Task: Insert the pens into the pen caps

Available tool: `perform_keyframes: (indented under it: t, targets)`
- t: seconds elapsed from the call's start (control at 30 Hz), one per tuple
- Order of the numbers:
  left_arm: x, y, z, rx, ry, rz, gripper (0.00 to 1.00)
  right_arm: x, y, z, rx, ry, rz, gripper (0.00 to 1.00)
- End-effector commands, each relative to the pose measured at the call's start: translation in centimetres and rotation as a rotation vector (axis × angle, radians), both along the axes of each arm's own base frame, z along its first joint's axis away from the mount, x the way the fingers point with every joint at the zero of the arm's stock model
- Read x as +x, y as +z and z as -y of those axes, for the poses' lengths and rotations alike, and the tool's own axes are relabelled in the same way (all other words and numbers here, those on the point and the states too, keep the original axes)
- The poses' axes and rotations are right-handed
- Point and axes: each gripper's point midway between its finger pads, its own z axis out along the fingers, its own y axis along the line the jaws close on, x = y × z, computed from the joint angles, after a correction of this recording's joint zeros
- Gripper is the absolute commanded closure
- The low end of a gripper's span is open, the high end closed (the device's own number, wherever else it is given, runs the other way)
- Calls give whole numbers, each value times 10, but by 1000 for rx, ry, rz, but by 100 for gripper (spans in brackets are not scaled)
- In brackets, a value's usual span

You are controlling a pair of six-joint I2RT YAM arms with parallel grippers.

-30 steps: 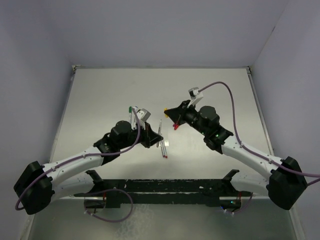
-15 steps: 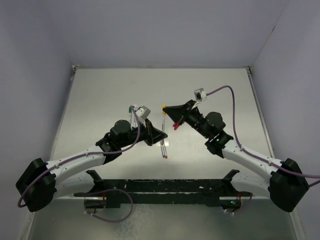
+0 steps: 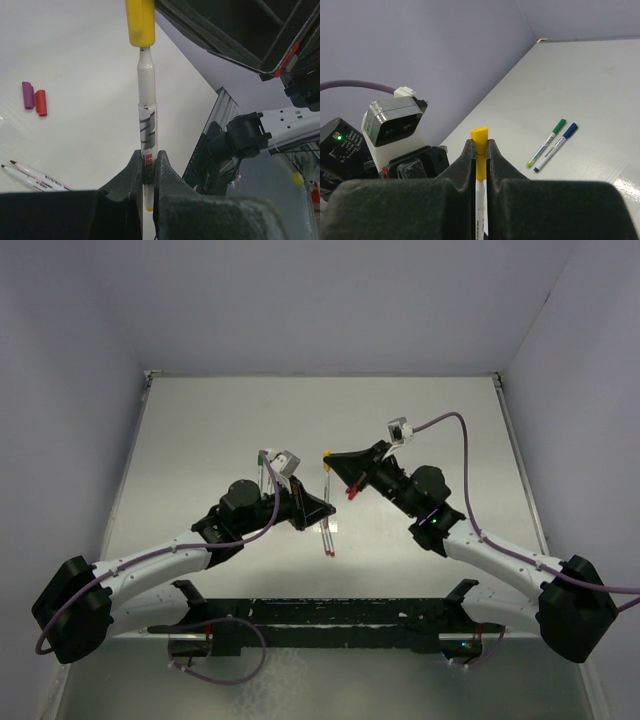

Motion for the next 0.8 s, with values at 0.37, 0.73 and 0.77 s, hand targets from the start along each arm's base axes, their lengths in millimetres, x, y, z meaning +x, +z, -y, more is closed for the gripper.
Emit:
perform_keyframes:
  t: [0.37, 0.73, 0.77]
  targets:
    - [4, 21, -2, -52, 30, 57, 100, -10, 8, -6, 25, 45, 29, 100]
    - [6, 39, -8, -111, 69, 91, 100, -21, -9, -19, -8, 111, -1, 100]
    - [7, 43, -10, -122, 77, 100, 100, -22, -12, -21, -14, 121, -5, 100]
